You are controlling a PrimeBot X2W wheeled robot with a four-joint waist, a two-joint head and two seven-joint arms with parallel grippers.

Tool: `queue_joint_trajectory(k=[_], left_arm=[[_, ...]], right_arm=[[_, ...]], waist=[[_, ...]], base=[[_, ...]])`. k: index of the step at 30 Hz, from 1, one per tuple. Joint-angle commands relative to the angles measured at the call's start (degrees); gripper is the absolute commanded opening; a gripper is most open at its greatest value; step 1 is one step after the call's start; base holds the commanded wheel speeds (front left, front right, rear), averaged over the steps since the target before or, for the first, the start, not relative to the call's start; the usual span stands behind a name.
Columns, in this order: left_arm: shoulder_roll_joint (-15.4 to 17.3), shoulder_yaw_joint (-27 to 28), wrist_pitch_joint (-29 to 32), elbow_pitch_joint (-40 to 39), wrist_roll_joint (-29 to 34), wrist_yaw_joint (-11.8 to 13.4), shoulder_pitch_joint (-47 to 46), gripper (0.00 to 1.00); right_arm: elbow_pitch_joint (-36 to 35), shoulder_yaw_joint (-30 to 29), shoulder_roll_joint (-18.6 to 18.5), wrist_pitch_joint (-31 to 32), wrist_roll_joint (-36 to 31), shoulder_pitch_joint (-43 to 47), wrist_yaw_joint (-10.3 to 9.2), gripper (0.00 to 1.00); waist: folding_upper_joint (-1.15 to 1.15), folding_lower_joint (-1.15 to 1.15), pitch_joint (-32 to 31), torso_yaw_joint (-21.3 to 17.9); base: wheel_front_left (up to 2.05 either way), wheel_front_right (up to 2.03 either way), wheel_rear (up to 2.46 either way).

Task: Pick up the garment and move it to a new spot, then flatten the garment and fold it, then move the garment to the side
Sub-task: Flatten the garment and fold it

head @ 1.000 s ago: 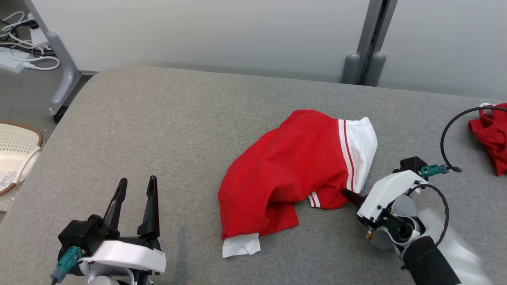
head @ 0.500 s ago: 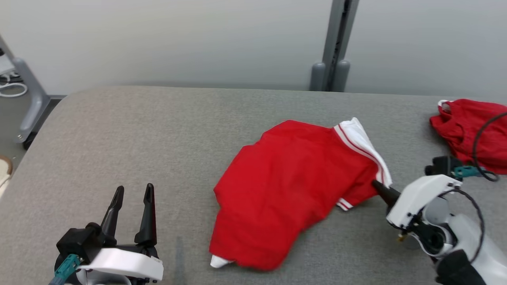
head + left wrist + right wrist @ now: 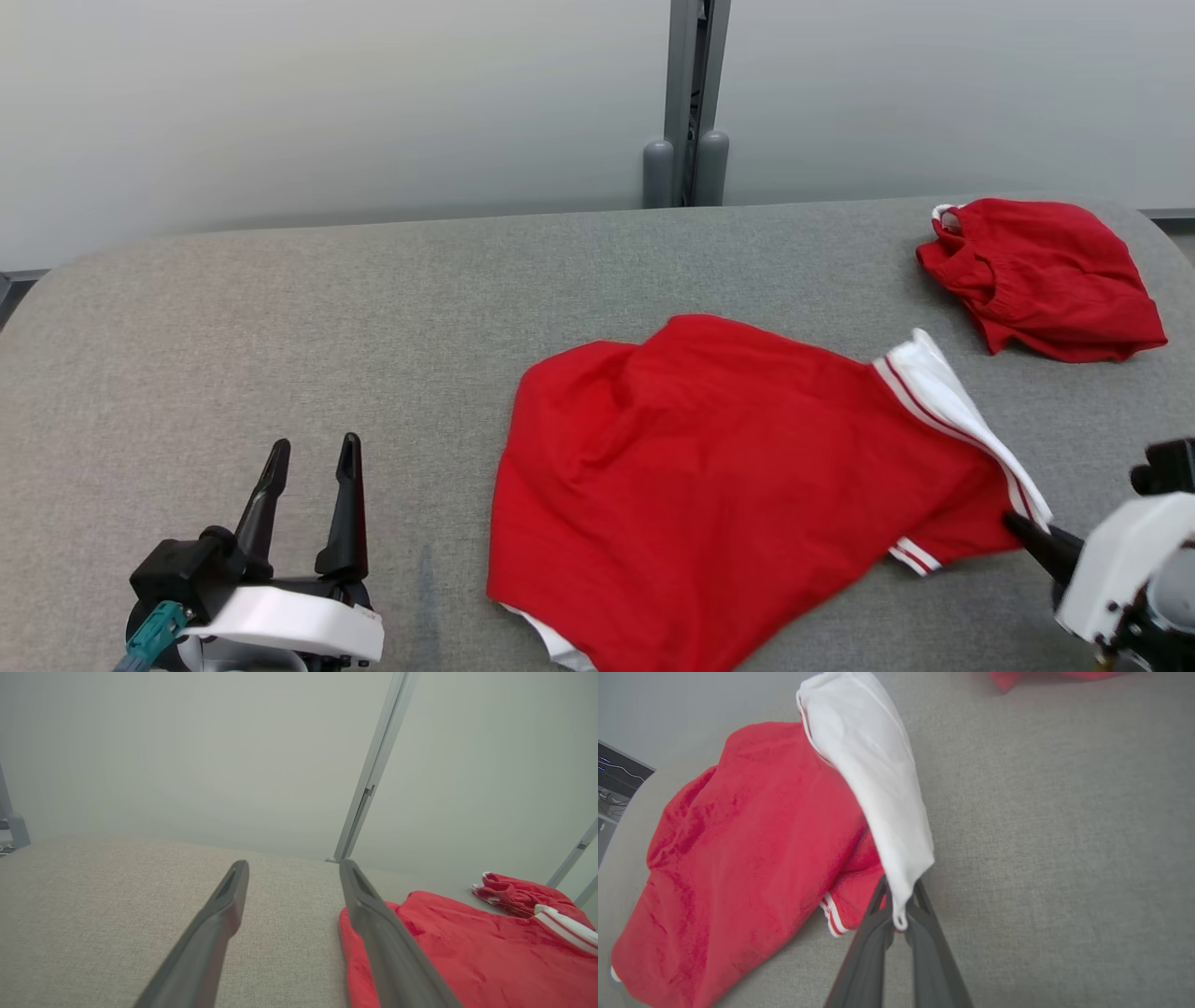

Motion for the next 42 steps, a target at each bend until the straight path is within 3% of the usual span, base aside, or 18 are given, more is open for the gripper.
queue_joint_trajectory(k=[1,4,8,14,16,17,18,30,34,42], left_arm=[[0.2,0.2,-0.2,0.0,0.1,0.2,-0.7,1.00],[0.2,0.3,-0.2,0.1,0.4,0.0,-1.0,1.00],[0.3,0.7,-0.2,0.2,0.8,-0.2,-1.6,1.00],[0.2,0.3,-0.2,0.8,0.9,-0.4,-2.6,1.00],[0.2,0.2,-0.2,1.0,0.8,-0.5,-2.8,1.00],[0.3,0.1,-0.2,1.2,0.7,-0.5,-2.7,1.00],[0.2,0.2,-0.2,1.2,0.7,-0.5,-2.6,1.00],[0.2,0.3,-0.2,1.8,0.5,-0.8,-2.6,1.00],[0.2,0.1,-0.2,1.9,0.3,-0.7,-2.6,1.00],[0.2,-0.5,-0.2,2.4,0.5,-0.8,-2.7,1.00]], right_arm=[[-1.9,-2.1,-0.2,1.8,-1.3,2.4,0.03,0.00],[-6.5,-8.1,0.5,5.5,-4.9,7.1,0.03,0.00],[-12.2,-15.6,4.2,8.8,-12.2,10.0,0.04,0.00],[-17.9,-19.4,12.6,12.9,-20.0,10.2,0.03,0.00],[-19.0,-20.4,14.3,14.0,-21.7,10.7,0.04,0.40],[-19.4,-20.9,14.7,14.3,-22.8,10.8,0.04,0.96],[-19.9,-21.6,15.2,14.3,-23.6,10.9,0.04,1.00],[-27.1,-29.1,17.4,13.0,-38.1,10.6,0.03,1.00],[-30.4,-29.0,18.0,10.7,-40.2,9.2,0.03,1.00],[-31.0,-26.1,19.4,-3.9,-39.3,7.3,0.03,1.00]], waist=[[0.00,0.00,0.4,-0.4],[0.00,0.00,0.8,-0.8],[0.00,0.00,1.4,-1.4],[0.00,0.00,1.5,-1.7],[0.00,0.00,1.4,-1.6],[0.00,0.00,1.3,-1.6],[0.00,0.00,1.3,-1.5],[0.00,0.00,1.2,-1.2],[0.00,0.00,1.2,-1.1],[0.00,0.00,0.5,-0.7]], base=[[0.00,0.00,0.00],[0.00,0.00,0.00],[0.00,0.00,0.00],[0.00,0.00,0.00],[0.00,0.00,0.00],[0.00,0.00,0.00],[0.00,0.00,0.00],[0.00,0.00,0.00],[0.00,0.00,0.00],[0.00,0.00,0.00]])
